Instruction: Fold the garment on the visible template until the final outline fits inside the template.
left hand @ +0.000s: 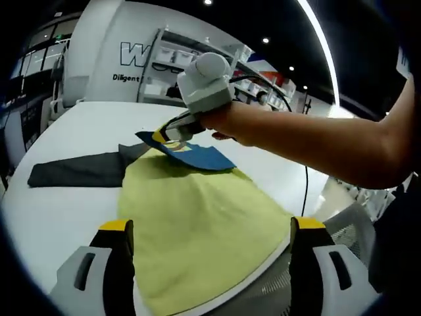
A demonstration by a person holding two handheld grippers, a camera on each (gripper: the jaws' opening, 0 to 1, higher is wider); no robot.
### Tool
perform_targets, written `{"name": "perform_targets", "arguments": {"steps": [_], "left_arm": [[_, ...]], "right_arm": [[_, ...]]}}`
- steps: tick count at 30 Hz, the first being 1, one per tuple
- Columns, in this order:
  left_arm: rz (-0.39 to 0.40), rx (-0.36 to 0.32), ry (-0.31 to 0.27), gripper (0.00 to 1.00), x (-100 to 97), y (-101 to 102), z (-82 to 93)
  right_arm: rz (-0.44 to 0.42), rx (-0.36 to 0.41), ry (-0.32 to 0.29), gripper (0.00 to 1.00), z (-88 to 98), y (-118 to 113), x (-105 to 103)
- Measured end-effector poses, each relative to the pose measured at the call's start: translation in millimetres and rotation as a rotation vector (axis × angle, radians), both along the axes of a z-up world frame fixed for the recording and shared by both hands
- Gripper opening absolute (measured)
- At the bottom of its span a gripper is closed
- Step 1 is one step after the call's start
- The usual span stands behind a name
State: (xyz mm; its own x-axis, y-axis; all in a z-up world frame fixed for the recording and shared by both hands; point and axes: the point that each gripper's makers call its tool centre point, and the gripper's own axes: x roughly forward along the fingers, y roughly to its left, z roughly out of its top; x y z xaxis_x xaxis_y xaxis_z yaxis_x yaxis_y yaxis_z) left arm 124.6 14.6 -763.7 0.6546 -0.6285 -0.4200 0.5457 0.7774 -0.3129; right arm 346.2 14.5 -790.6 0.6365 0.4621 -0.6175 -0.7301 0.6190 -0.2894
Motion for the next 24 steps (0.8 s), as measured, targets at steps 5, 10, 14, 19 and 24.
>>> {"name": "perform_targets", "arguments": {"steps": [5, 10, 14, 19, 24], "left_arm": [[0.007, -0.005, 0.004, 0.93, 0.5, 1.2, -0.2], [0.010, -0.006, 0.006, 0.93, 0.8, 1.8, -0.7], [0.009, -0.005, 0.007, 0.93, 1.2, 1.9, -1.2], [0.001, -0.001, 0.012, 0.92, 0.0, 0.8, -2.6], [0.001, -0.002, 0.014, 0.92, 0.1, 1.0, -3.1]], "right_arm": [[0.013, -0.017, 0.031, 0.00, -18.7, 5.3, -6.2], [0.007, -0.013, 0.065, 0.00, -32.6, 5.0, -8.9], [0.000, 0.023, 0.106, 0.00, -39.7, 9.7, -11.5], [-0.004, 0.047, 0.159, 0.00, -52.5, 15.9, -14.7], [-0.008, 0.068, 0.212, 0.00, -63.1, 20.5, -18.5]]}}
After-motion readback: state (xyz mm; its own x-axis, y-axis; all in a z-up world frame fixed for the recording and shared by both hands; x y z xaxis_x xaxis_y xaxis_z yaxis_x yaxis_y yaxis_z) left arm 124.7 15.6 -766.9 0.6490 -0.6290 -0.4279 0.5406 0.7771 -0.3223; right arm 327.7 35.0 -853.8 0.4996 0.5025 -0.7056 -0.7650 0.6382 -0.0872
